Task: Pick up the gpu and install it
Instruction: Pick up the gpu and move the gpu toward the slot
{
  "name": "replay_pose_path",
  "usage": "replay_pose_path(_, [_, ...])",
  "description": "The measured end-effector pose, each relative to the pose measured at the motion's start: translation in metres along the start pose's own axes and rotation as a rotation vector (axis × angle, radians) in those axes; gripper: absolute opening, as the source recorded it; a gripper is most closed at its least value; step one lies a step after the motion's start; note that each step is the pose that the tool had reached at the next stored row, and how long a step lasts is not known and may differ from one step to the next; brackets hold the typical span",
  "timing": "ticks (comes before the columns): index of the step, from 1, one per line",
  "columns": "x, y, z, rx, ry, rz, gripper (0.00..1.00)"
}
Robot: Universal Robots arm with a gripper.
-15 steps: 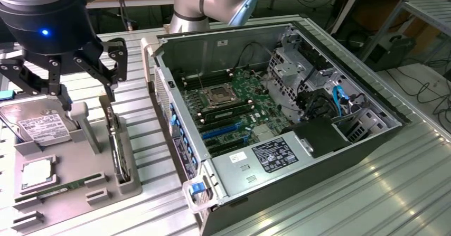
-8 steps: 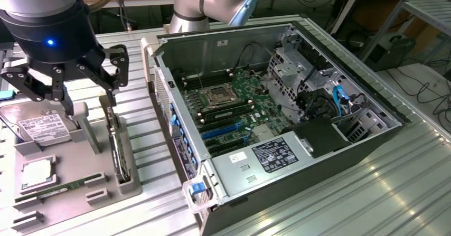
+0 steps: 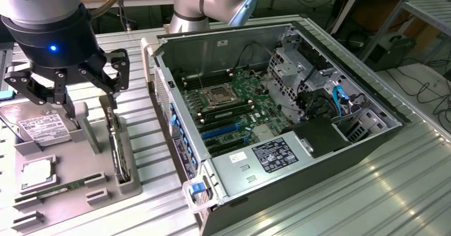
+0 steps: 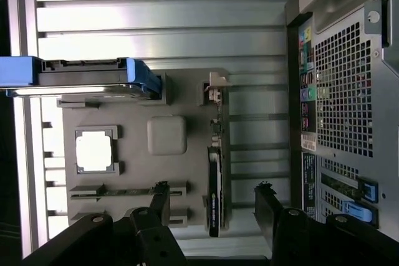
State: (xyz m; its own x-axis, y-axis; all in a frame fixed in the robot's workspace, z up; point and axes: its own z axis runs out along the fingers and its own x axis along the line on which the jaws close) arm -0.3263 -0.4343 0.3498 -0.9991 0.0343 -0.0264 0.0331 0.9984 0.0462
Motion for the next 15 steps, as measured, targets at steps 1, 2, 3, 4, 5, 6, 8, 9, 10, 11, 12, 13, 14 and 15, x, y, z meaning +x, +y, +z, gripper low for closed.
replay_pose_path(1, [0.0, 0.0, 0.001, 0.0, 0.0001, 0.0, 0.66])
replay_pose_path(2, [0.0, -0.0001, 0.0022, 0.0, 0.0, 0.0, 0.66])
replay_pose_path(3, [0.0, -0.0005, 0.0038, 0.0, 0.0001, 0.0, 0.66])
replay_pose_path(4, [0.0, -0.0006, 0.005, 0.0001, 0.0001, 0.0, 0.66])
replay_pose_path(5, [0.0, -0.0011, 0.0065, 0.0, 0.0001, 0.0, 0.66])
replay_pose_path(6, [0.0, -0.0015, 0.0078, 0.0, 0.0, 0.0, 0.66])
replay_pose_path(8, [0.0, -0.0017, 0.0102, 0.0001, 0.0001, 0.0, 0.66])
replay_pose_path(9, [0.0, -0.0018, 0.0114, 0.0, 0.0, 0.0, 0.66])
replay_pose_path(10, [0.0, -0.002, 0.0126, 0.0, 0.0, 0.0, 0.66])
replay_pose_path(11, [0.0, -0.0021, 0.0135, 0.0, 0.0, 0.0, 0.66])
replay_pose_path(12, [0.0, -0.0022, 0.0145, 0.0, 0.0001, 0.0, 0.66])
replay_pose_path(13, [0.0, -0.0023, 0.0154, 0.0, 0.0, 0.0, 0.66])
replay_pose_path(14, [0.0, -0.0024, 0.0163, 0.0, 0.0, 0.0, 0.66])
replay_pose_path(15, [0.0, -0.0025, 0.0172, 0.0, 0.0, 0.0, 0.66])
